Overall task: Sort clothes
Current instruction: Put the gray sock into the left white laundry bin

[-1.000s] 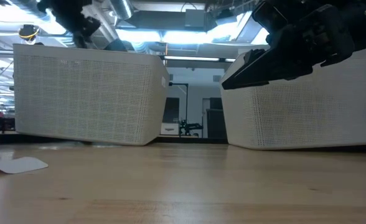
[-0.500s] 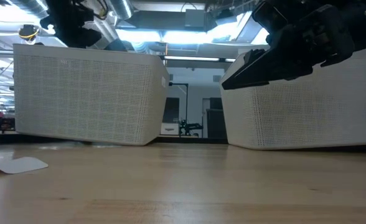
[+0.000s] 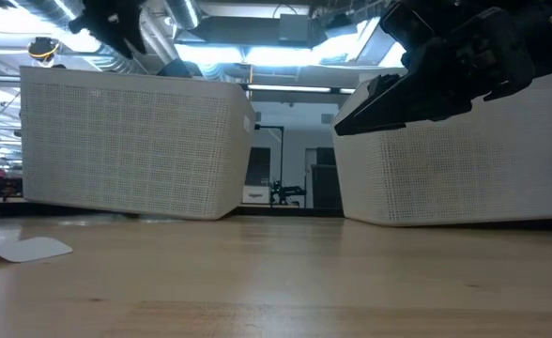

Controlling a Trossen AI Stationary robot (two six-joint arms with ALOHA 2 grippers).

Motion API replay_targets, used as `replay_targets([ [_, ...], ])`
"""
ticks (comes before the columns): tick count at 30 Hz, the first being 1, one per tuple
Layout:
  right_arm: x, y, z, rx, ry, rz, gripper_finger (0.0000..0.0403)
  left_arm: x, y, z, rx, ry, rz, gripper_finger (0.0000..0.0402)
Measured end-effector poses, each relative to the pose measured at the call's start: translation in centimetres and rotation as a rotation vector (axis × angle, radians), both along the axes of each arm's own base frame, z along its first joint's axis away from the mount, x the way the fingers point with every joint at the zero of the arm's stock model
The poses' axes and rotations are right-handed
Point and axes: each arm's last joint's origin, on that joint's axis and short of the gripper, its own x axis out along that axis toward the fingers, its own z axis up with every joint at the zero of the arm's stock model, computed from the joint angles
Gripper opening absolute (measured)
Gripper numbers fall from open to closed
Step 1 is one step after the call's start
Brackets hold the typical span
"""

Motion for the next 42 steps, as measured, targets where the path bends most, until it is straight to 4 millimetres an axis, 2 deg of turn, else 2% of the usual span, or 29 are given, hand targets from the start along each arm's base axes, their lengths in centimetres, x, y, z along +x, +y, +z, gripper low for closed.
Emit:
replay_targets([
  [5, 0.0, 0.0, 0.0, 0.0, 0.0, 0.0, 0.0264, 1.3, -1.8, 0.2, -0.08, -0.097, -0.258, 0.0169],
  [8, 0.0, 0.0, 0.0, 0.0, 0.0, 0.0, 0.0264, 2.2, -3.2, -0.3, -0.122, -0.108, -0.363, 0.0169],
  [18, 0.0, 0.0, 0.0, 0.0, 0.0, 0.0, 0.0264, 5.3, -8.4, -5.3, -0.297, -0.073, -0.598, 0.0168],
  [24, 0.0, 0.0, 0.0, 0.0, -0.001, 0.0, 0.0264, 7.3, -11.9, -7.2, -0.346, -0.069, -0.732, 0.0168],
  [32, 0.0, 0.0, 0.0, -0.003, -0.002, -0.006, 0.0264, 10.0, -17.4, -10.3, -0.446, 0.039, -0.828, 0.0168],
  [37, 0.0, 0.0, 0.0, -0.003, -0.002, -0.006, 0.0264, 10.8, -20.9, -13.2, -0.529, 0.139, -0.792, 0.0168],
  [42, 0.0, 0.0, 0.0, -0.003, -0.002, -0.006, 0.0264, 11.0, -23.7, -15.9, -0.586, 0.231, -0.743, 0.0168],
])
